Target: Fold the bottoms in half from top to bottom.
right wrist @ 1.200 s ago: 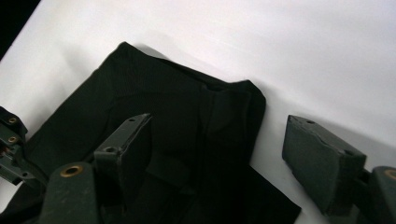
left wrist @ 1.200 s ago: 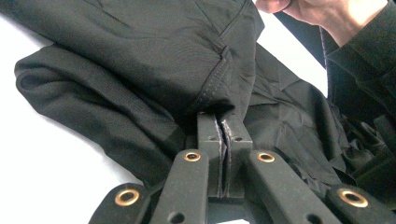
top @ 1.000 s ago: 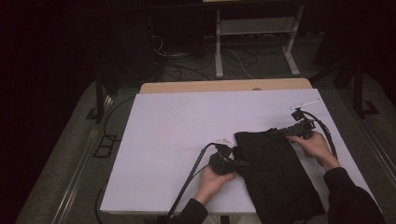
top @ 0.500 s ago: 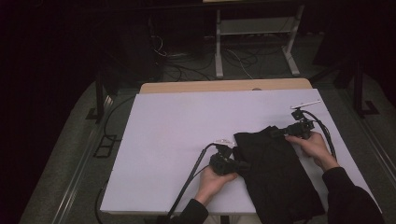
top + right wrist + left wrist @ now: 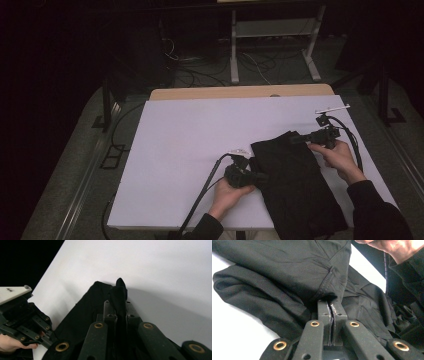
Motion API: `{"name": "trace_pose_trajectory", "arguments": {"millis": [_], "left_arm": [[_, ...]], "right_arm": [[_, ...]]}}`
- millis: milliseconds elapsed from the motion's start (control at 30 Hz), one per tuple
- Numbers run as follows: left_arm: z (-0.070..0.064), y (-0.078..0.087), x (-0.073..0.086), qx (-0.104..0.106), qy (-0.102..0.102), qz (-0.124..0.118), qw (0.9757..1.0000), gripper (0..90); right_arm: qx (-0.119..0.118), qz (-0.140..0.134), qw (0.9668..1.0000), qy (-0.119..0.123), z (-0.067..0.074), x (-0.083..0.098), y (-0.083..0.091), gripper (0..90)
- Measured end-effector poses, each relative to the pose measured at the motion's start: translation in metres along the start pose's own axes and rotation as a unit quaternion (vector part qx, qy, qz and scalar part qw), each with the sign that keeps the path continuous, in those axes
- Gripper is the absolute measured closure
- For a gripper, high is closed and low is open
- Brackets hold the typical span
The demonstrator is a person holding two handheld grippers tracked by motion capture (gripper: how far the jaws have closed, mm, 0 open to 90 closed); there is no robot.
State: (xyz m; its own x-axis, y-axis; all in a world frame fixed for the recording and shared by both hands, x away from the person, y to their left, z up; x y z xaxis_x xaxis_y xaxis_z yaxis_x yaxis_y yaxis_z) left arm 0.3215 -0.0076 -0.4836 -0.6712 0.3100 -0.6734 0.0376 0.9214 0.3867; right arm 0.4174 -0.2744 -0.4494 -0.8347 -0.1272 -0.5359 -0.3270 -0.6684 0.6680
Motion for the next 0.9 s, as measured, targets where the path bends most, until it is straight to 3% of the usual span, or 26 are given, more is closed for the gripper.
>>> {"name": "trace_pose_trajectory", "arguments": {"millis": [300, 900], "left_arm": [[-0.001, -0.001, 0.000, 0.000, -0.001, 0.002, 1.0000, 87.1], [-0.003, -0.001, 0.001, 0.001, -0.001, 0.010, 0.9999, 86.2]], "right_arm": [[-0.002, -0.027, 0.9995, 0.014, 0.014, 0.000, 0.015, 82.2], [-0.005, -0.049, 0.9981, 0.037, 0.036, 0.015, 0.031, 82.1]]}}
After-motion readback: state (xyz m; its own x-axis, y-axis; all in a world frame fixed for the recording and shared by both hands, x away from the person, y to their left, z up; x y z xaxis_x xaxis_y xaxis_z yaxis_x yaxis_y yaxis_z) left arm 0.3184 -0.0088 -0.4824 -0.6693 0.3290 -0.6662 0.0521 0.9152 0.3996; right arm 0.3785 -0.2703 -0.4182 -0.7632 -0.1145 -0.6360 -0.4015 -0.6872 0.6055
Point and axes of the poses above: each handheld gripper's, and its own axes: y roughly backward along the jaws, x roughly out of its underside, z roughly to its left, the point moved 3 cm from there along -y, roughly forward along the jaws, and after that the axes turned 11 degrees about x, right-handed, at the moved point
